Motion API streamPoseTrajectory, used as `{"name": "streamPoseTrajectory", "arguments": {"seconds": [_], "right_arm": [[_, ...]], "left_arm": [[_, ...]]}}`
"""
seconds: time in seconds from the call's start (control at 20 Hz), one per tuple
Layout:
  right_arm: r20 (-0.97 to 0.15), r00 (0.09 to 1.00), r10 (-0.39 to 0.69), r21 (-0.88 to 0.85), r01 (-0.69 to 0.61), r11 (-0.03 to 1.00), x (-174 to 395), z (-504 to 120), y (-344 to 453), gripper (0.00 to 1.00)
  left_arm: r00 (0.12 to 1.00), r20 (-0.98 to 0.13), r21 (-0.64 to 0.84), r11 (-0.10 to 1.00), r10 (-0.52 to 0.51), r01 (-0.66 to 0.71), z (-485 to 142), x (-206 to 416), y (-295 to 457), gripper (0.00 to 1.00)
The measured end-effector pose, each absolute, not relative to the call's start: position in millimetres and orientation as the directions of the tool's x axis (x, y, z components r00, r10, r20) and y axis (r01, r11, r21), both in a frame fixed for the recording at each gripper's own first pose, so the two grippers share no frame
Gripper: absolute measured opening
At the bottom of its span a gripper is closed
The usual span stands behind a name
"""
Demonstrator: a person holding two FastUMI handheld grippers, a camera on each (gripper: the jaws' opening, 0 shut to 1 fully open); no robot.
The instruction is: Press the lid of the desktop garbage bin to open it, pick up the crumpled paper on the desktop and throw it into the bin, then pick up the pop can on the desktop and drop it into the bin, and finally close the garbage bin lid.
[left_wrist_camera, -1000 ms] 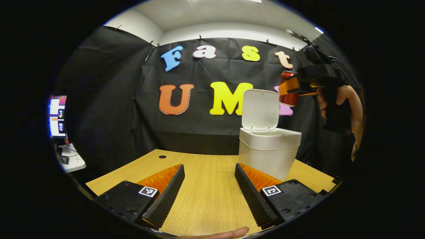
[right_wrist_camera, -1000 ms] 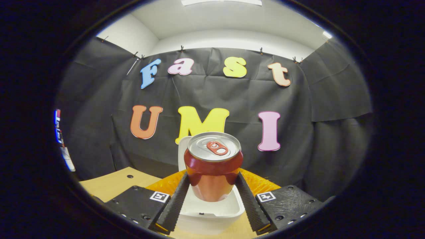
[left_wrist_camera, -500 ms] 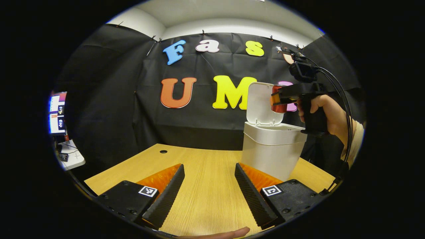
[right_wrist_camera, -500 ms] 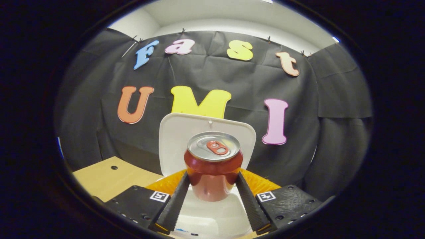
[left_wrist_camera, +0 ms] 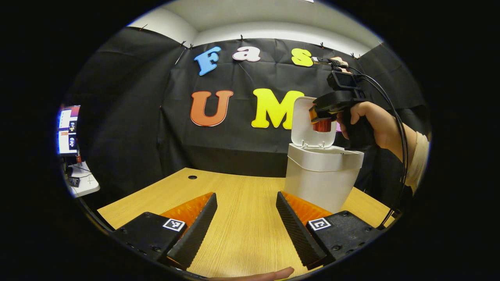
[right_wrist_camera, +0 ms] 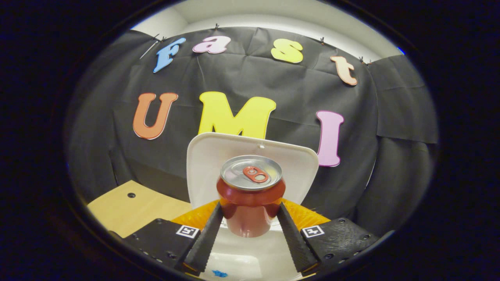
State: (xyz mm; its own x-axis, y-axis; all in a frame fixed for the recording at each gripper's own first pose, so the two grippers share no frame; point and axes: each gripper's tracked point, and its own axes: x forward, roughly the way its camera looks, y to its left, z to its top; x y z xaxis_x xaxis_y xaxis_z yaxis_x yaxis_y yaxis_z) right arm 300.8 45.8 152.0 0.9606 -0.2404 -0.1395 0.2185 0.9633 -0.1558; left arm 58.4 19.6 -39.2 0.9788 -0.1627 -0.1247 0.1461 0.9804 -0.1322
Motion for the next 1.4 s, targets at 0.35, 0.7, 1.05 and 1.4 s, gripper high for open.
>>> {"name": "streamPoseTrajectory", "arguments": {"seconds": [0.35,0.7,1.05,1.4], "right_arm": [[-0.179,0.946,-0.27,-0.09,0.258,0.962,305,154,26,0.81],[-0.244,0.951,-0.188,0.131,0.224,0.966,310,141,16,0.81],[-0.259,0.951,-0.168,0.197,0.222,0.955,307,142,13,0.94],[-0.217,0.965,-0.145,0.194,0.189,0.963,301,164,16,0.95]], "left_arm": [[0.976,-0.147,-0.1,0.984,-0.158,0.144,-46,62,17,0.98],[0.975,-0.149,-0.087,0.985,-0.162,0.15,-47,61,16,0.98],[0.973,-0.165,-0.085,0.985,-0.163,0.15,-52,63,15,0.98],[0.972,-0.167,-0.083,0.985,-0.166,0.154,-52,63,14,0.99]]}}
